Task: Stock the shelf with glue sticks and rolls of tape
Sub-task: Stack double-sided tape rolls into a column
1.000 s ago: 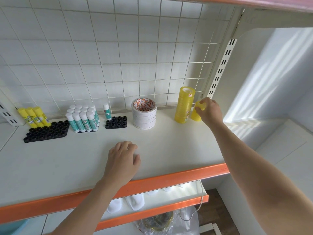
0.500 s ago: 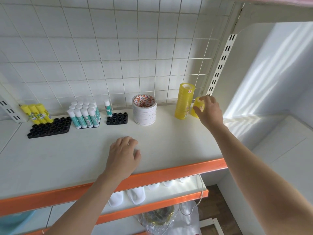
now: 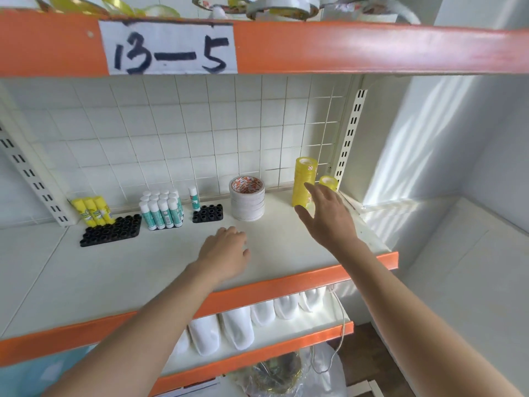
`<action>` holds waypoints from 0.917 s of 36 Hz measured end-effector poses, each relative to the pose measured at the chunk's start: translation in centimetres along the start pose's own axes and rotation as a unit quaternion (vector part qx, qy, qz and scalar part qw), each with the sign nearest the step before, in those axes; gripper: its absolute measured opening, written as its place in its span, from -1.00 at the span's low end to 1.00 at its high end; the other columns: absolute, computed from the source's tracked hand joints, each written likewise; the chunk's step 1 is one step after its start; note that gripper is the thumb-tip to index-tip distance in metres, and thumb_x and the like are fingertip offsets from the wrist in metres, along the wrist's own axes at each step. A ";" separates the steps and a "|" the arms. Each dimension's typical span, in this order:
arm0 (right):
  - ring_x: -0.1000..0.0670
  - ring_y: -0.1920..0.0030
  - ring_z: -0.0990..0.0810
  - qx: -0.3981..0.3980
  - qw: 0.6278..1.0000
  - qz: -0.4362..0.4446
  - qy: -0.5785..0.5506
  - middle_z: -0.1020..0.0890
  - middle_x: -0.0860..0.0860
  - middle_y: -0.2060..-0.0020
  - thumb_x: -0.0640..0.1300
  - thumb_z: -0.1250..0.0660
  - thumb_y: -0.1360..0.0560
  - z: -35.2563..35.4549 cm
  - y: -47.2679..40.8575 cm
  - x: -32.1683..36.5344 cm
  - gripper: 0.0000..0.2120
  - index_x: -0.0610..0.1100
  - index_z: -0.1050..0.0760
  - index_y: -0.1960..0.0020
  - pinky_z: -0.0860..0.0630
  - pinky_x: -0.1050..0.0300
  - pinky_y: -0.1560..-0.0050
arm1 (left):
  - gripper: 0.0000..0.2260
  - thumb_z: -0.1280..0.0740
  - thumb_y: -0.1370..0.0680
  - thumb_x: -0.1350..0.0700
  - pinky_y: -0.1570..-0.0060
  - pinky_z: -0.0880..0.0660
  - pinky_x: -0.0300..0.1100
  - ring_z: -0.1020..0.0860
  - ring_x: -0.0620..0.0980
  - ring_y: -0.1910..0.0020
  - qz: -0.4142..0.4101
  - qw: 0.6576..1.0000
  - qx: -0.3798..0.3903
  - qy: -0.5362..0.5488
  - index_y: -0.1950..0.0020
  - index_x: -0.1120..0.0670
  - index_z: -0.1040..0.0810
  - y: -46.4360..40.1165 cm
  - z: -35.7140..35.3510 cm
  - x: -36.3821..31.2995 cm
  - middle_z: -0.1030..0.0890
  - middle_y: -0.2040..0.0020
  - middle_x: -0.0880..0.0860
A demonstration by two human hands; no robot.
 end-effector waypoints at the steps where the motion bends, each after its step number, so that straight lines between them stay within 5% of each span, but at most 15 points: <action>1: -0.15 -0.42 -0.31 -0.013 1.000 0.002 0.000 -0.38 -0.10 -0.41 0.14 -0.22 -0.56 0.9 0.5 0.8 -0.45 -0.03 -0.26 -0.49 -0.35 -0.12 -0.33 | -0.73 -0.14 -0.62 -0.01 -0.16 -0.38 -0.06 -0.39 0.06 -0.26 -0.007 1.000 -0.014 0.005 -0.21 0.06 -0.49 0.3 1.1 -0.3 -0.46 -0.23 0.03; 10: -0.12 -0.28 -0.44 -0.116 0.993 0.029 -0.005 -0.50 -0.02 -0.27 0.12 -0.25 -0.55 9.4 5.3 9.5 -0.54 0.00 -0.37 -0.40 -0.48 -0.10 -0.13 | -0.79 -0.18 -0.59 -0.02 0.04 -0.38 -0.12 -0.45 0.02 -0.20 -0.078 0.982 -0.167 0.048 -0.10 0.01 -0.54 6.9 12.5 -2.4 -0.53 -0.12 -0.03; 16: -0.08 -0.22 -0.48 -0.179 0.982 0.061 0.022 -0.52 0.04 -0.22 0.24 -0.06 -0.49 14.7 8.6 15.6 -0.49 0.03 -0.41 -0.34 -0.49 -0.06 -0.09 | -0.79 -0.14 -0.61 -0.04 0.11 -0.35 -0.16 -0.47 -0.05 -0.10 -0.153 0.960 -0.228 0.046 -0.08 -0.03 -0.52 13.2 19.4 -3.3 -0.52 -0.03 -0.09; 23: -0.10 -0.12 -0.52 -0.277 0.955 0.099 0.029 -0.55 0.02 -0.15 0.17 -0.15 -0.51 21.0 10.7 20.2 -0.56 -0.02 -0.47 -0.27 -0.49 -0.01 -0.02 | -0.85 -0.19 -0.57 -0.04 0.11 -0.43 -0.14 -0.48 -0.07 0.06 -0.216 0.918 -0.320 0.092 0.08 -0.05 -0.52 19.2 27.8 -3.7 -0.54 0.11 -0.09; 28: -0.15 -0.16 -0.49 -0.322 0.939 0.114 0.039 -0.56 -0.04 -0.13 0.14 -0.16 -0.50 24.6 9.8 21.8 -0.58 -0.06 -0.49 -0.24 -0.49 -0.05 -0.05 | -0.87 -0.21 -0.53 0.01 0.22 -0.38 -0.12 -0.48 0.01 0.17 -0.224 0.878 -0.413 0.091 0.18 -0.02 -0.48 20.4 33.7 -3.9 -0.54 0.19 -0.07; 33: -0.17 -0.15 -0.48 -0.332 0.934 0.128 0.039 -0.55 -0.05 -0.15 0.16 -0.13 -0.52 27.1 6.9 22.0 -0.56 -0.07 -0.49 -0.24 -0.49 -0.13 -0.08 | -0.86 -0.19 -0.55 0.02 0.18 -0.35 -0.14 -0.47 0.01 0.11 -0.190 0.890 -0.414 0.031 0.13 -0.01 -0.51 17.8 37.2 -3.9 -0.53 0.14 -0.07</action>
Point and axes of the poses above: each hand's wrist, its own y-axis away from the middle knuckle, its own z-axis out of the back of the hand, x = y × z, the point moved 5 cm from there along -y, towards the middle knuckle
